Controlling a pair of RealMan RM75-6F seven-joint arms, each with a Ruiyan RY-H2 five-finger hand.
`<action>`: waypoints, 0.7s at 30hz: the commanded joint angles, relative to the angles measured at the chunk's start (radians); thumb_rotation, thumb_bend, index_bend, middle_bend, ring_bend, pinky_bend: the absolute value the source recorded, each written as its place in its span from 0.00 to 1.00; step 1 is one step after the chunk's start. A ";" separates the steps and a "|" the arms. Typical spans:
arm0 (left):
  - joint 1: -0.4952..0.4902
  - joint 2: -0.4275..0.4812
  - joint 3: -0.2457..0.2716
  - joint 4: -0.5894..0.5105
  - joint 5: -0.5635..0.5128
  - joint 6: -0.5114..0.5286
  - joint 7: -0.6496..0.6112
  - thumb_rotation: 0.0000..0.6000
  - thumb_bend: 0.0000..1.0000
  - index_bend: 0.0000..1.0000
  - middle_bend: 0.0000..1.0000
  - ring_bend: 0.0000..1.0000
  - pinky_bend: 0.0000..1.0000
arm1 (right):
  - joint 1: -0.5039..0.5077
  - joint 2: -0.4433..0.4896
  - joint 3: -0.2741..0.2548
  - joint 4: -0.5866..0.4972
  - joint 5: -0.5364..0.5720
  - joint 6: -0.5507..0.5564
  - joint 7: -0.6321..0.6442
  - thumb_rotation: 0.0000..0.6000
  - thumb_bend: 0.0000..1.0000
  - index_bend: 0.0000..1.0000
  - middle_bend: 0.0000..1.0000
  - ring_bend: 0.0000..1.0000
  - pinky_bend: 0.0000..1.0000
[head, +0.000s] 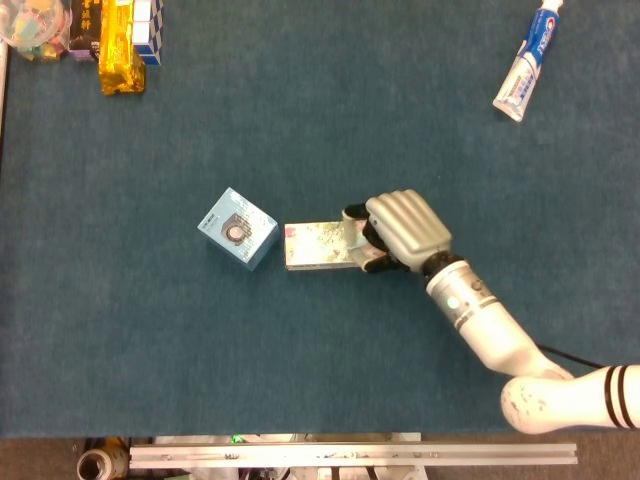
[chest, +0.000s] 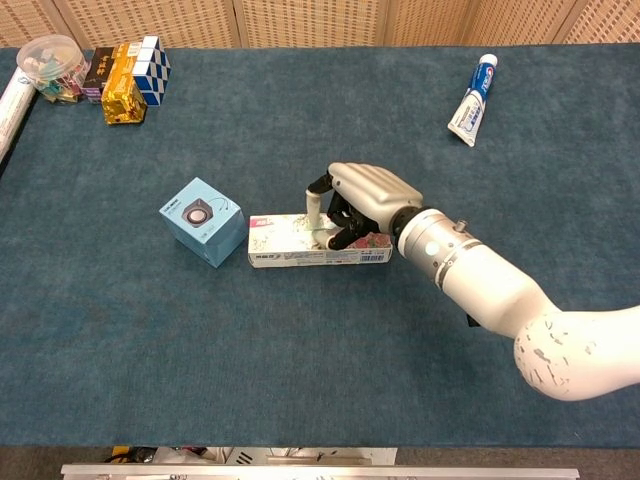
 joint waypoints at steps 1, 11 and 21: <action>0.000 0.000 0.000 0.002 -0.001 -0.001 -0.003 1.00 0.35 0.13 0.36 0.38 0.39 | -0.001 -0.009 0.003 0.002 -0.008 0.004 0.001 1.00 0.31 0.54 1.00 1.00 1.00; -0.001 -0.001 -0.001 0.012 -0.004 -0.003 -0.010 1.00 0.35 0.13 0.36 0.38 0.39 | -0.008 -0.017 0.018 -0.006 -0.018 0.005 0.019 1.00 0.27 0.45 1.00 1.00 1.00; 0.000 0.004 -0.007 0.010 -0.005 0.005 -0.013 1.00 0.35 0.13 0.36 0.38 0.39 | -0.026 0.017 0.044 -0.074 -0.091 0.025 0.098 1.00 0.26 0.38 1.00 1.00 1.00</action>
